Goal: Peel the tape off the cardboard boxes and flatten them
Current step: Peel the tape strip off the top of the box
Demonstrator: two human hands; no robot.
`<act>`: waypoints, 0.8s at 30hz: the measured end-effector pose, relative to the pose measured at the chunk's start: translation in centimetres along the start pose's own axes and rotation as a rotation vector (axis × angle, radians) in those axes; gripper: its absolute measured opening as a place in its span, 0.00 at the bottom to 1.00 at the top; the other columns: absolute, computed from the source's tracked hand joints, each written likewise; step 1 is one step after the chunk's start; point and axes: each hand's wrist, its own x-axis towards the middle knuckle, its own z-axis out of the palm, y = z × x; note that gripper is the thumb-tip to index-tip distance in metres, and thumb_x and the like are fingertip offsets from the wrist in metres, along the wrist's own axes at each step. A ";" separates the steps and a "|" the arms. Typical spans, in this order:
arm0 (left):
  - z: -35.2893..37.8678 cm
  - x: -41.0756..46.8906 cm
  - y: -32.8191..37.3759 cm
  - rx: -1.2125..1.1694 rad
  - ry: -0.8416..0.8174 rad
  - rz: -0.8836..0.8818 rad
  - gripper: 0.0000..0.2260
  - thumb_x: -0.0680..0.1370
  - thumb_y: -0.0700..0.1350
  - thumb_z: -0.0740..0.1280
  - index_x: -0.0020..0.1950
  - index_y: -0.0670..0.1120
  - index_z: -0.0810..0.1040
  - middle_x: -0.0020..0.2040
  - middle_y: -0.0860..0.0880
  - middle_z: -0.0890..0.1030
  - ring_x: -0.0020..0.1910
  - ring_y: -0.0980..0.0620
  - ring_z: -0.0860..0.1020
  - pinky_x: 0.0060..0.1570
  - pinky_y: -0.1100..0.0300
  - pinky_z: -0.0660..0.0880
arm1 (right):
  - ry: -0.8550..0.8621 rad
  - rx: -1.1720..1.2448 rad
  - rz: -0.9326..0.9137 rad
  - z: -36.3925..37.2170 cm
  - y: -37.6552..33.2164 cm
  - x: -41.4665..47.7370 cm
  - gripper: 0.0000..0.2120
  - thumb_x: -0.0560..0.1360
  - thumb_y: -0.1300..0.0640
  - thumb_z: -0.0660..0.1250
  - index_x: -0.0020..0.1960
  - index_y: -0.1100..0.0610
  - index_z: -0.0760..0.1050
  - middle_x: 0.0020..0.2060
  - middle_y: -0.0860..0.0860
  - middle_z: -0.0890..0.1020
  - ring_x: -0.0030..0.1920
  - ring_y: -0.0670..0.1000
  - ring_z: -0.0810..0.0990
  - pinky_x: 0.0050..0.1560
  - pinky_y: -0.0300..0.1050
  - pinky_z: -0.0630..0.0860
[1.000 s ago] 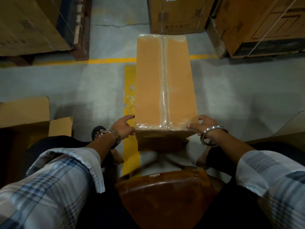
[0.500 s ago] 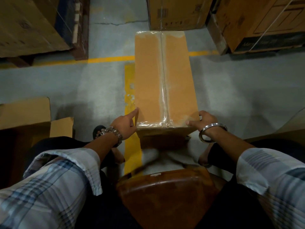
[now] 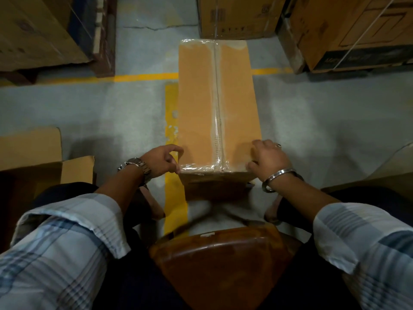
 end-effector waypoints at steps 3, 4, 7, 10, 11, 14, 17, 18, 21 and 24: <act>-0.1 0.1 -0.1 0.041 0.008 -0.050 0.32 0.73 0.36 0.74 0.75 0.49 0.69 0.42 0.49 0.87 0.48 0.49 0.85 0.59 0.49 0.79 | 0.003 0.063 -0.264 -0.1 -3.7 0.1 0.20 0.73 0.51 0.70 0.64 0.54 0.76 0.56 0.56 0.80 0.55 0.60 0.78 0.56 0.54 0.76; -0.1 0.1 -0.1 0.034 0.003 -0.064 0.33 0.73 0.36 0.74 0.76 0.49 0.68 0.42 0.48 0.87 0.48 0.48 0.85 0.58 0.48 0.79 | -0.033 0.120 -0.281 0.2 -5.0 0.1 0.19 0.73 0.51 0.71 0.62 0.53 0.77 0.55 0.55 0.81 0.54 0.59 0.79 0.55 0.53 0.76; -0.3 -0.3 0.1 0.050 -0.007 -0.105 0.34 0.75 0.37 0.73 0.77 0.50 0.64 0.43 0.49 0.87 0.46 0.50 0.85 0.56 0.53 0.80 | -0.128 0.214 -0.309 1.0 -8.3 0.1 0.16 0.73 0.52 0.71 0.61 0.52 0.78 0.53 0.54 0.82 0.53 0.57 0.80 0.57 0.52 0.76; -0.6 -0.8 0.3 0.070 -0.014 -0.139 0.35 0.76 0.38 0.71 0.80 0.49 0.59 0.45 0.49 0.88 0.47 0.52 0.85 0.51 0.59 0.78 | -0.183 0.197 -0.379 2.3 -11.0 0.0 0.16 0.73 0.51 0.72 0.59 0.52 0.78 0.53 0.54 0.81 0.54 0.58 0.80 0.57 0.51 0.76; -0.7 -0.9 0.3 0.071 -0.021 -0.147 0.36 0.77 0.38 0.71 0.80 0.49 0.57 0.46 0.49 0.88 0.47 0.52 0.85 0.51 0.59 0.78 | -0.188 0.196 -0.395 2.7 -11.7 -0.1 0.16 0.72 0.51 0.73 0.58 0.52 0.78 0.53 0.54 0.80 0.55 0.59 0.79 0.57 0.52 0.76; -0.8 -0.7 0.2 0.058 -0.039 -0.166 0.39 0.76 0.37 0.72 0.81 0.48 0.55 0.46 0.47 0.88 0.47 0.51 0.86 0.57 0.55 0.79 | -0.170 0.162 -0.440 3.7 -13.9 -0.2 0.16 0.73 0.51 0.74 0.59 0.54 0.78 0.54 0.56 0.78 0.56 0.61 0.77 0.56 0.53 0.76; -1.3 -0.6 -0.2 -0.021 -0.074 -0.233 0.39 0.76 0.37 0.72 0.81 0.49 0.54 0.50 0.45 0.87 0.49 0.49 0.85 0.55 0.53 0.79 | -0.134 0.146 -0.440 4.4 -16.0 -0.2 0.12 0.75 0.53 0.71 0.56 0.56 0.78 0.54 0.57 0.77 0.55 0.62 0.77 0.50 0.51 0.74; -1.5 -0.6 -0.3 -0.059 -0.090 -0.260 0.39 0.76 0.37 0.72 0.81 0.49 0.54 0.52 0.44 0.87 0.49 0.49 0.85 0.53 0.54 0.78 | -0.119 0.165 -0.429 4.7 -16.5 0.0 0.10 0.75 0.56 0.69 0.55 0.57 0.78 0.53 0.58 0.77 0.54 0.62 0.78 0.48 0.51 0.73; -1.5 -0.6 0.4 -0.114 -0.136 -0.300 0.31 0.79 0.40 0.68 0.79 0.48 0.58 0.48 0.48 0.88 0.45 0.52 0.85 0.46 0.58 0.76 | -0.080 0.224 -0.386 5.2 -16.3 0.1 0.08 0.73 0.62 0.67 0.52 0.57 0.81 0.50 0.58 0.78 0.52 0.63 0.78 0.45 0.50 0.71; -2.1 -0.8 0.3 -0.002 -0.042 -0.317 0.12 0.82 0.44 0.65 0.64 0.44 0.75 0.44 0.48 0.87 0.43 0.51 0.85 0.44 0.58 0.79 | -0.087 0.268 -0.369 5.6 -16.0 0.2 0.08 0.71 0.62 0.70 0.50 0.57 0.81 0.48 0.57 0.78 0.50 0.62 0.78 0.47 0.50 0.73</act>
